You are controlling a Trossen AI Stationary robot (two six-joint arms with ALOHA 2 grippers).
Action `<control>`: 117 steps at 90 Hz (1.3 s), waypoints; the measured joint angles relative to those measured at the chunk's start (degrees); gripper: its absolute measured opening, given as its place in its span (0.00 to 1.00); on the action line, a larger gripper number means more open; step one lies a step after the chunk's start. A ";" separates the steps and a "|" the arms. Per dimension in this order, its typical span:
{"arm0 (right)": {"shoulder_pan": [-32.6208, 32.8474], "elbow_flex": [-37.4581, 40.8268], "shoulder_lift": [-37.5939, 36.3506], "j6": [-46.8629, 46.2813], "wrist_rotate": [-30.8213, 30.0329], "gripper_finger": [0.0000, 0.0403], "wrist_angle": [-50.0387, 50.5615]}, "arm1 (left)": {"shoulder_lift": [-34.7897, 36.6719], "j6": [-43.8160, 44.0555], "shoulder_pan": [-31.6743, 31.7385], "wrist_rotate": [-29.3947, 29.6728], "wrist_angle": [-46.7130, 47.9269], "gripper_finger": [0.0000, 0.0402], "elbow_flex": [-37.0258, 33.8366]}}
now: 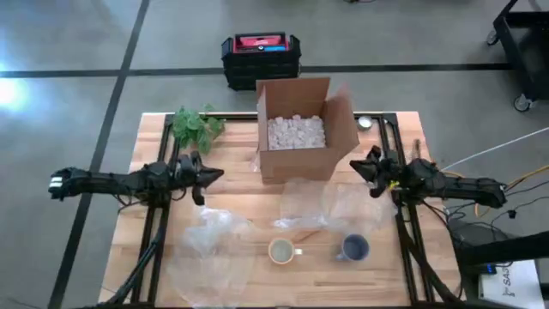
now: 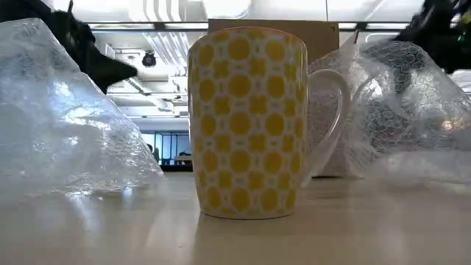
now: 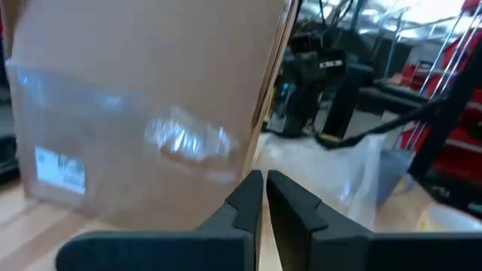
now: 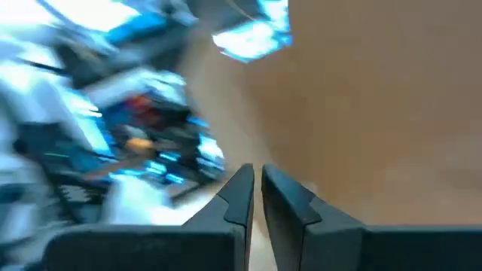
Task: Wrap mug
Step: Wrap the purple mug with bubble wrap
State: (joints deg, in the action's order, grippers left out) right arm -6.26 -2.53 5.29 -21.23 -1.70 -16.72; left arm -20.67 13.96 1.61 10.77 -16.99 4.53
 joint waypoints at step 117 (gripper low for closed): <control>12.95 -44.67 85.36 10.36 0.24 0.04 38.99 | -35.23 2.46 -6.61 -8.61 17.13 0.00 23.74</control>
State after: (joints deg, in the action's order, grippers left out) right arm 6.68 -47.20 90.64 -10.87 -1.46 22.28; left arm -55.90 16.43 -5.01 2.16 0.14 28.27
